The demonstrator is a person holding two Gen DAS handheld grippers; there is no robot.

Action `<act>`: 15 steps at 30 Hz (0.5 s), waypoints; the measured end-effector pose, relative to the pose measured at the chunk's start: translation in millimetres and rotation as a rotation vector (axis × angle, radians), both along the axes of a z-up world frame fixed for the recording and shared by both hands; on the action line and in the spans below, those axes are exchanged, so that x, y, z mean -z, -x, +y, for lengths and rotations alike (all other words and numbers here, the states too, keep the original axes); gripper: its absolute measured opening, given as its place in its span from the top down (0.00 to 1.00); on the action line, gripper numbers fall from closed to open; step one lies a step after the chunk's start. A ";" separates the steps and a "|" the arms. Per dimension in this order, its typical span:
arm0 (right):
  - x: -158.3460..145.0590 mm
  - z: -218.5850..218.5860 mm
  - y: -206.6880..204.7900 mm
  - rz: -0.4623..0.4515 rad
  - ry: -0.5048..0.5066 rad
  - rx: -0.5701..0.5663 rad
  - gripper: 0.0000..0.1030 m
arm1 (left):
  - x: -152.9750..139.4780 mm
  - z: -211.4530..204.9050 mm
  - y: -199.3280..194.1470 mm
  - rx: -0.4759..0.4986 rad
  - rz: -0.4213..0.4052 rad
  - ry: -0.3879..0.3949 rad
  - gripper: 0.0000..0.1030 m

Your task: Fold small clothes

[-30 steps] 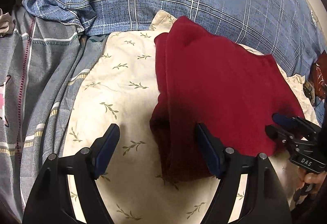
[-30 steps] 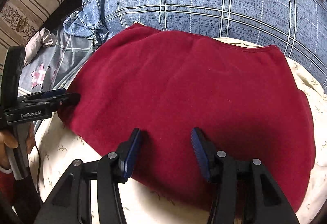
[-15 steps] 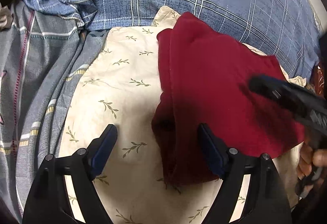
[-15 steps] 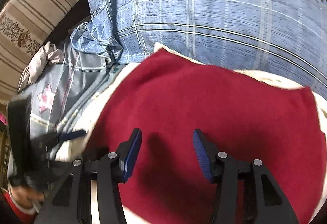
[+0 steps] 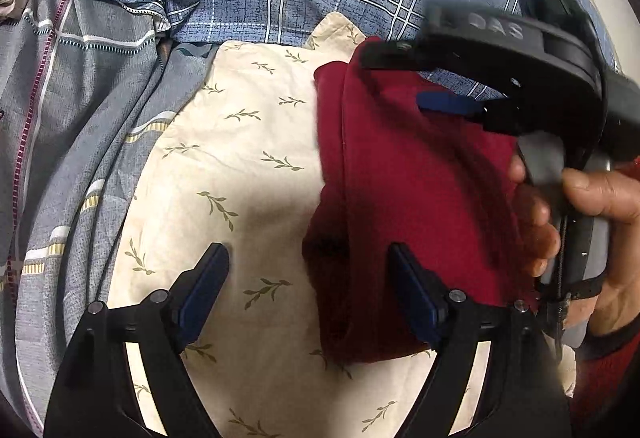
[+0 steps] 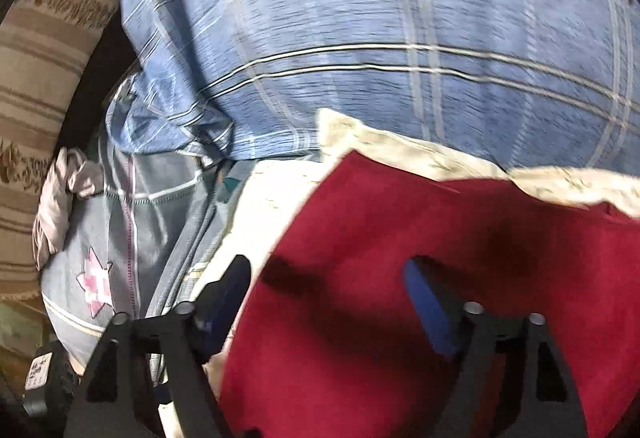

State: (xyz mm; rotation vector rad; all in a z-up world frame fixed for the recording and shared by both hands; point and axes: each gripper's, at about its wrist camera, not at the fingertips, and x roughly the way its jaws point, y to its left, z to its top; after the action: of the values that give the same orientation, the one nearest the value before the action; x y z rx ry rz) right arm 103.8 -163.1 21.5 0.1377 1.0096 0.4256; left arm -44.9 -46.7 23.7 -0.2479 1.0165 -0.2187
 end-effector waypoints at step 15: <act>12.0 8.3 13.0 -0.067 0.152 -0.059 0.76 | -0.8 -4.2 -13.9 0.015 -0.050 0.087 0.18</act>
State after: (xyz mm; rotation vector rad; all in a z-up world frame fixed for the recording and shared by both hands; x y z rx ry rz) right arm 90.8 -154.8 9.6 -0.0425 0.9777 0.4033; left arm -31.0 -50.9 24.5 -0.3125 0.9603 -0.2822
